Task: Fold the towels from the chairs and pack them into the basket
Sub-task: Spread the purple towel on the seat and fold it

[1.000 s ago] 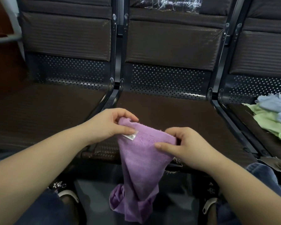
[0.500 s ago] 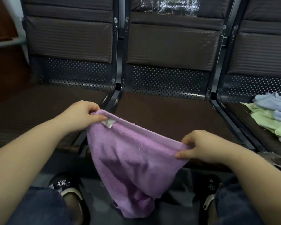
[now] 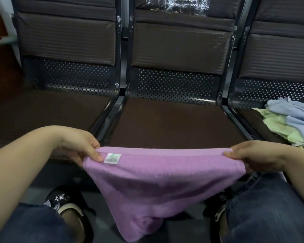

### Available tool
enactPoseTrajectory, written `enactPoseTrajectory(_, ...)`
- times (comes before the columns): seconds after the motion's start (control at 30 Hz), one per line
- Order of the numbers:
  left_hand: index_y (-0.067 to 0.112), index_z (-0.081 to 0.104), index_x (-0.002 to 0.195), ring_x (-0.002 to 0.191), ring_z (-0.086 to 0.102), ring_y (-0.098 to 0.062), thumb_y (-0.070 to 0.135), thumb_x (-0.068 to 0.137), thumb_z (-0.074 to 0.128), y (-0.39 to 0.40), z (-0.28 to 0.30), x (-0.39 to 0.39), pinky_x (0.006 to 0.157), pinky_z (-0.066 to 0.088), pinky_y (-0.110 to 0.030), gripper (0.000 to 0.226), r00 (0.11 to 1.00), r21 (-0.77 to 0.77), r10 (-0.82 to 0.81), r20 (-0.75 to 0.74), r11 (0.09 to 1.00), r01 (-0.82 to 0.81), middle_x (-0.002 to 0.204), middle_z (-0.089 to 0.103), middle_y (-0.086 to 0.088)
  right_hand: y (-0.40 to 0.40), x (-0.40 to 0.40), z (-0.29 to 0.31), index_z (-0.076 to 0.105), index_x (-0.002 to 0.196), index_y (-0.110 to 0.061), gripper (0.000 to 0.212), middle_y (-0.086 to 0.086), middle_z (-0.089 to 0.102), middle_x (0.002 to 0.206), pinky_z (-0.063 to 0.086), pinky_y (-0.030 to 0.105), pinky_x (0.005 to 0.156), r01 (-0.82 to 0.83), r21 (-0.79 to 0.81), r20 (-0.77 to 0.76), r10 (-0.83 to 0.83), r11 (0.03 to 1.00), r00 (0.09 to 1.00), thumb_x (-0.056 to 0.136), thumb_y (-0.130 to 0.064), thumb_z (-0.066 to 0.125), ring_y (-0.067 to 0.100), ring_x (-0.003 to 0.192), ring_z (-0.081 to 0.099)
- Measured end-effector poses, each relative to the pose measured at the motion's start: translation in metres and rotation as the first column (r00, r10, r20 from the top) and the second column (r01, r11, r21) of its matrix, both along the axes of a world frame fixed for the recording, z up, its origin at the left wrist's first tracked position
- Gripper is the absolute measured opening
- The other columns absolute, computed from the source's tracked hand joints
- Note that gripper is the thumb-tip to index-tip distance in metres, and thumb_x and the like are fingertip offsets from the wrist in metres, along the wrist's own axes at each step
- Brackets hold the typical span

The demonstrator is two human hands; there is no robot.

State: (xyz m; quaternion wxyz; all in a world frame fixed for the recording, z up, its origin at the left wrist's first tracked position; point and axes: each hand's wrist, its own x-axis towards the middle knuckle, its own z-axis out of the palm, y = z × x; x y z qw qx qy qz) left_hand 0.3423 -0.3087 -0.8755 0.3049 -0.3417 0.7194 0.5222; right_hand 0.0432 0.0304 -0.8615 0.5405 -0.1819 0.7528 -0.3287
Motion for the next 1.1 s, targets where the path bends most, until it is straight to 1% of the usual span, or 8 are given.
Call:
enactPoseTrajectory(0.13,0.010,0.068,0.068,0.051,0.058,-0.011,0.036,0.024,0.097,0.002,-0.002,-0.008,0.044,0.046,-0.018,0.059,0.990,-0.068,0.115,-0.081,0.990,-0.121,0.064,0.064,-0.007,-0.005,-0.001,0.001,0.055,0.077,-0.007,0.018,0.009,0.048,0.058,0.037,0.023,0.049,0.119,0.051,-0.193,-0.107,0.992,0.975,0.084,-0.020,0.065,0.014,0.047,0.044)
enactPoseTrajectory(0.27,0.011,0.064,0.066,0.050,0.054,-0.009,0.025,0.070,0.082,0.009,-0.006,-0.031,0.045,0.040,-0.018,0.023,0.973,-0.388,0.140,-0.183,0.899,-0.202,0.051,0.061,0.002,-0.016,-0.008,-0.002,0.064,0.065,-0.008,0.031,0.004,0.057,0.058,0.038,0.024,0.052,0.067,0.214,-0.730,0.114,0.975,0.673,0.088,-0.028,0.066,0.016,0.055,0.051)
enactPoseTrajectory(0.37,0.009,0.063,0.064,0.047,0.047,-0.012,0.029,0.082,0.073,0.011,-0.011,-0.044,0.045,0.037,-0.021,0.029,0.977,-0.560,0.118,-0.179,0.804,-0.200,0.049,0.054,0.002,-0.029,-0.009,-0.008,0.066,0.071,-0.003,0.031,0.003,0.060,0.053,0.039,0.024,0.050,0.123,0.171,-0.796,0.063,0.978,0.602,0.092,-0.025,0.060,0.016,0.053,0.054)
enactPoseTrajectory(0.47,0.005,0.061,0.070,0.046,0.049,-0.014,0.024,0.091,0.063,0.016,-0.020,-0.055,0.041,0.039,-0.020,0.028,0.903,-0.425,0.309,-0.299,0.804,-0.416,0.055,0.057,-0.005,-0.044,-0.013,-0.020,0.059,0.093,0.004,0.021,0.013,0.065,0.066,0.049,0.030,0.053,0.275,-0.054,-0.662,-0.241,0.960,0.710,0.098,-0.015,0.049,0.025,0.059,0.061)
enactPoseTrajectory(0.57,0.002,0.060,0.102,0.071,0.065,-0.021,0.016,0.097,0.053,0.028,-0.033,-0.069,0.059,0.051,-0.028,0.016,0.720,-0.184,0.512,-0.469,0.741,-0.646,0.090,0.069,-0.017,-0.057,-0.004,-0.027,0.054,0.126,-0.002,0.039,0.017,0.066,0.113,0.048,0.035,0.087,0.215,0.010,-0.777,-0.128,0.976,0.616,0.096,-0.027,0.052,0.031,0.103,0.062)
enactPoseTrajectory(0.7,0.007,0.006,0.152,0.138,0.034,-0.029,0.044,0.095,0.050,0.063,-0.044,-0.078,0.109,0.030,-0.032,0.081,0.963,-0.582,0.066,-0.262,0.785,-0.212,0.154,0.027,-0.016,-0.067,0.033,-0.041,-0.010,0.151,-0.006,0.100,0.019,0.004,0.158,0.019,0.034,0.115,-0.016,0.378,-0.631,0.270,0.926,0.727,0.089,-0.058,0.049,0.030,0.146,0.015)
enactPoseTrajectory(0.8,0.003,-0.007,0.151,0.147,-0.005,-0.030,0.067,0.091,0.028,0.090,-0.055,-0.082,0.118,0.001,-0.037,0.094,0.984,-0.753,-0.160,0.083,0.637,0.167,0.159,-0.007,-0.019,-0.073,0.036,-0.056,-0.013,0.151,-0.014,0.101,0.016,-0.014,0.158,0.002,0.042,0.119,-0.102,0.604,-0.525,0.491,0.791,0.695,0.084,-0.076,0.031,0.030,0.147,-0.009)
enactPoseTrajectory(1.1,-0.001,-0.015,0.148,0.145,-0.017,-0.033,0.080,0.083,0.019,0.066,-0.063,-0.122,0.117,-0.008,-0.041,0.109,0.972,-0.731,-0.092,0.218,0.645,0.224,0.156,-0.020,-0.020,-0.110,0.009,-0.061,-0.014,0.151,-0.020,0.103,0.016,-0.019,0.157,0.000,0.046,0.117,-0.058,0.653,-0.509,0.493,0.755,0.706,0.081,-0.081,0.028,0.032,0.146,-0.014)
